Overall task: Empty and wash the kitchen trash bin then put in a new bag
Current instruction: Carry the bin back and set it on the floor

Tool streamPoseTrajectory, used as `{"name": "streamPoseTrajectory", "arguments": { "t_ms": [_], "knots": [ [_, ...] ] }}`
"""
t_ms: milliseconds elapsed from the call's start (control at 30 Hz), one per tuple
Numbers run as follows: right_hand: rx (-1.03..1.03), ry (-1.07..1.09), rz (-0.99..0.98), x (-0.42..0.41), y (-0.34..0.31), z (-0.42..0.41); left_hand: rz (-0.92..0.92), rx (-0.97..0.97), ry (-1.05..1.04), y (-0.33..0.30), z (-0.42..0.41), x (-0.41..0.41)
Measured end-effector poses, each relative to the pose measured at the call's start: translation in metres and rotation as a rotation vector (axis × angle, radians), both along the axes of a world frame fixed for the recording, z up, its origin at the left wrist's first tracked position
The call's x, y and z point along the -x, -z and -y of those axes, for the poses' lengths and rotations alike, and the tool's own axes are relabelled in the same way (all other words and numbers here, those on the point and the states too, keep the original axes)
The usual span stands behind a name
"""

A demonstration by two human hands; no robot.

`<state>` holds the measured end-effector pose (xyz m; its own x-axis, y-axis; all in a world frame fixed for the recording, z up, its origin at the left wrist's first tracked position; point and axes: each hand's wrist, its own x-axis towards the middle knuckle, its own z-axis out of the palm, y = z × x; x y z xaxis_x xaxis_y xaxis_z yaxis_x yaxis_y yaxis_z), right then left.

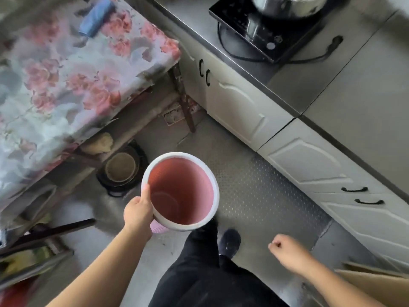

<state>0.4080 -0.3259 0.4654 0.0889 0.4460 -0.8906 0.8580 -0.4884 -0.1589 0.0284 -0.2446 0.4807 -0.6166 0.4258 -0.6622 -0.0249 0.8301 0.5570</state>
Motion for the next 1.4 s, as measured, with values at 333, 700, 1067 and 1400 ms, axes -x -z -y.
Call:
{"name": "streamPoseTrajectory", "arguments": {
  "t_ms": [333, 700, 1067, 1400],
  "knots": [
    [0.019, -0.289, -0.084, 0.082, 0.134, -0.128, 0.341, -0.010, -0.201, 0.180, -0.103, 0.010],
    [-0.014, -0.595, -0.227, 0.098, 0.329, -0.208, 0.491, -0.085, -0.326, 0.406, -0.179, -0.013],
    [0.042, -0.772, -0.262, 0.094, 0.368, -0.254, 0.516, -0.095, -0.278, 0.503, -0.222, -0.028],
    [0.015, -0.785, -0.263, 0.096, 0.379, -0.270, 0.554, -0.115, -0.292, 0.533, -0.218, -0.020]
  ]
}}
